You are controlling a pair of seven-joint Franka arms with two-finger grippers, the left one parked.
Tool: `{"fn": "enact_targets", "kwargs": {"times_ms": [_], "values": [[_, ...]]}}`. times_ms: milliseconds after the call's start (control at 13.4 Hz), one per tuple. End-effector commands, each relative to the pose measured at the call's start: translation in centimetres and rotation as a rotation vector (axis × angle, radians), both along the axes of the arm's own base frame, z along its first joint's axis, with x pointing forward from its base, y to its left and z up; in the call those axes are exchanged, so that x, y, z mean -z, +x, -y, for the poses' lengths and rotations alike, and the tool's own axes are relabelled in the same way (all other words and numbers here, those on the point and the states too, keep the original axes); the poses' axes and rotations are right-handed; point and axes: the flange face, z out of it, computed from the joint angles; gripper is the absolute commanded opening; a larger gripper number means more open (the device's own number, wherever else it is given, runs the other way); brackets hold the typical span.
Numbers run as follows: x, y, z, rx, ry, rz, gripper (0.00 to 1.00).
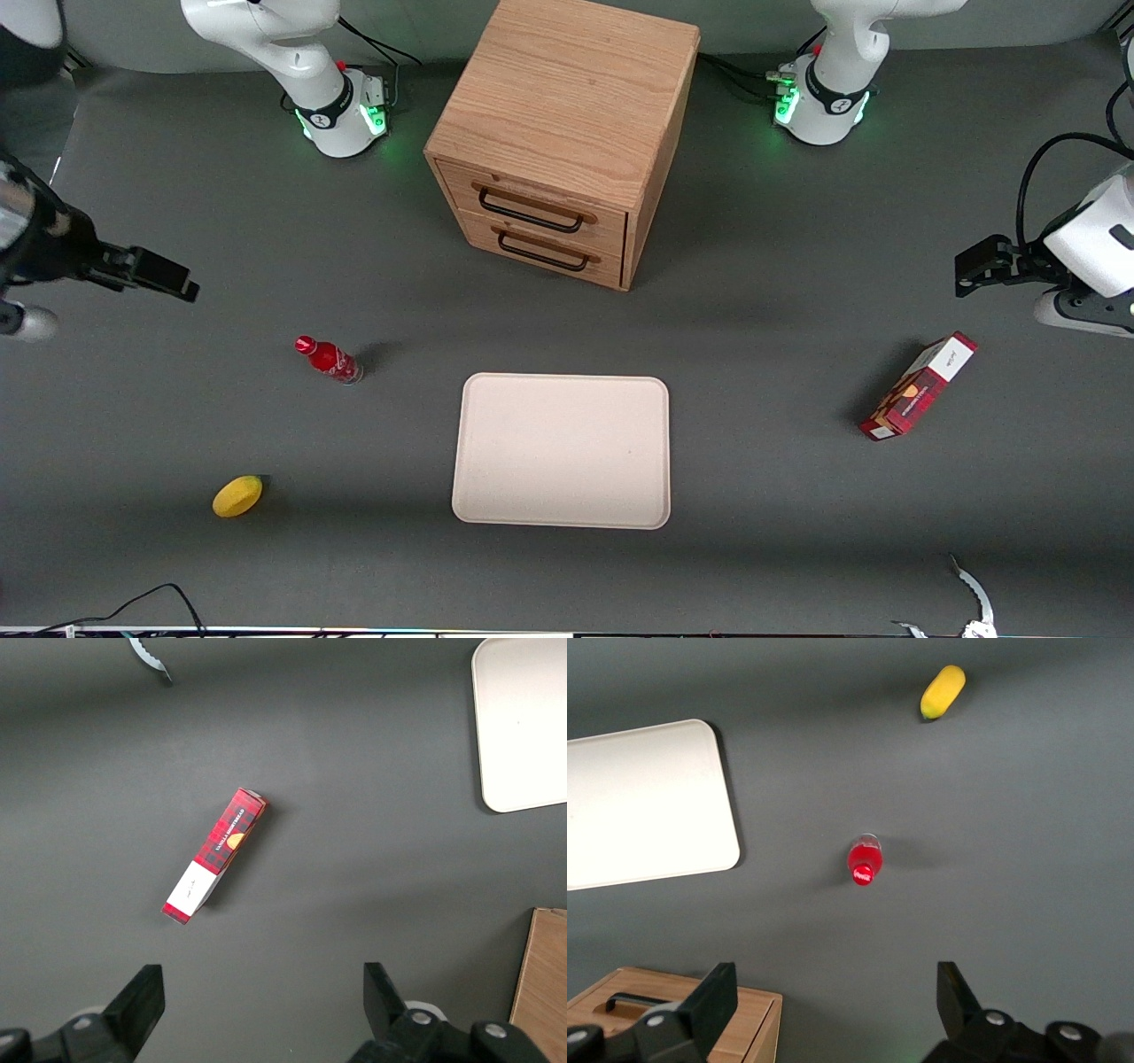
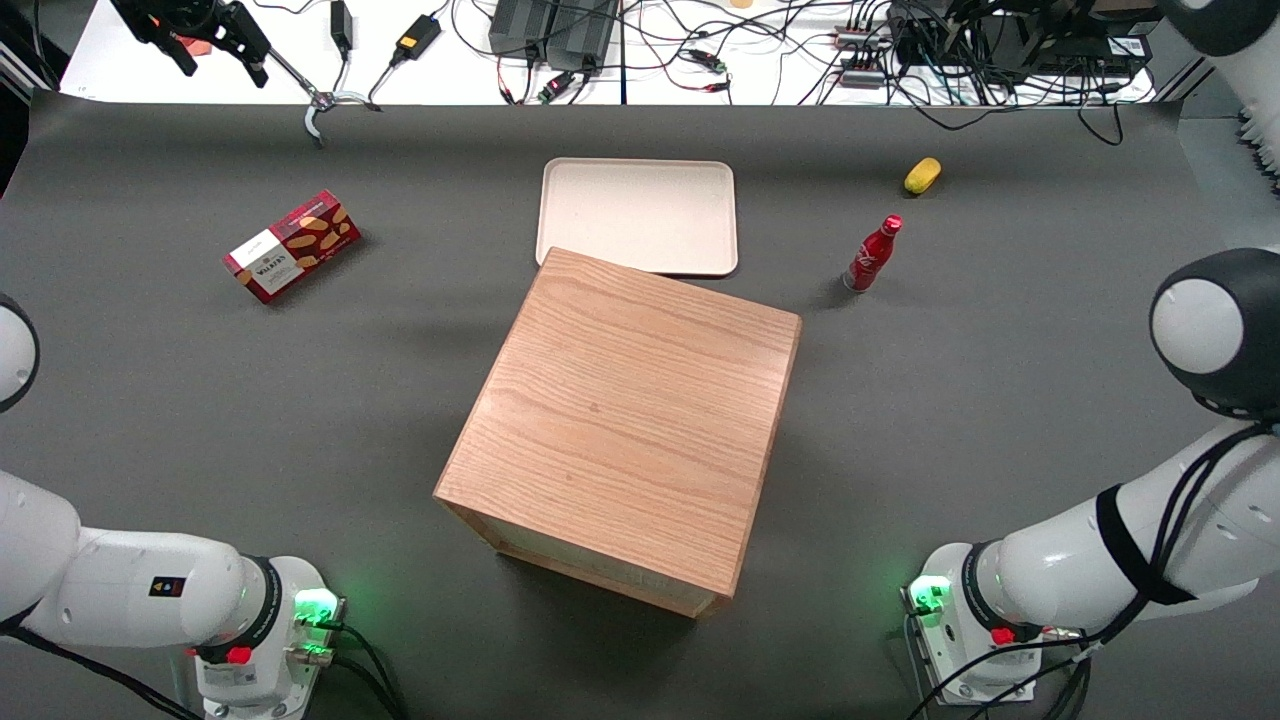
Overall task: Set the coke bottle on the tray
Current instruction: 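Move the open right gripper above the red Coca-Cola bottle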
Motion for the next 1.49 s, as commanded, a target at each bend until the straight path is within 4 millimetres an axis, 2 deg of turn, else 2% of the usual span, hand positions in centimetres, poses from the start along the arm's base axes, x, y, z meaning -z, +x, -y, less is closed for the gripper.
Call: {"fn": "enact_targets", "kwargs": {"times_ms": [0, 149, 299, 598, 897, 1121, 1420], "values": [[4.4, 0.6, -0.6, -0.024, -0.009, 0.01, 1.0], [8.0, 0.8, -1.7, -0.042, -0.009, 0.03, 1.0], [11.4, 0.3, -1.6, -0.048, -0.014, 0.029, 1.0], [17.0, -3.8, -1.3, -0.087, -0.036, 0.054, 1.0], [22.1, -6.0, -1.2, -0.145, -0.083, 0.035, 1.0], [25.0, -7.1, -0.9, -0.203, -0.082, 0.035, 0.99], [26.8, -7.5, -0.9, -0.248, -0.091, 0.03, 0.98]]}}
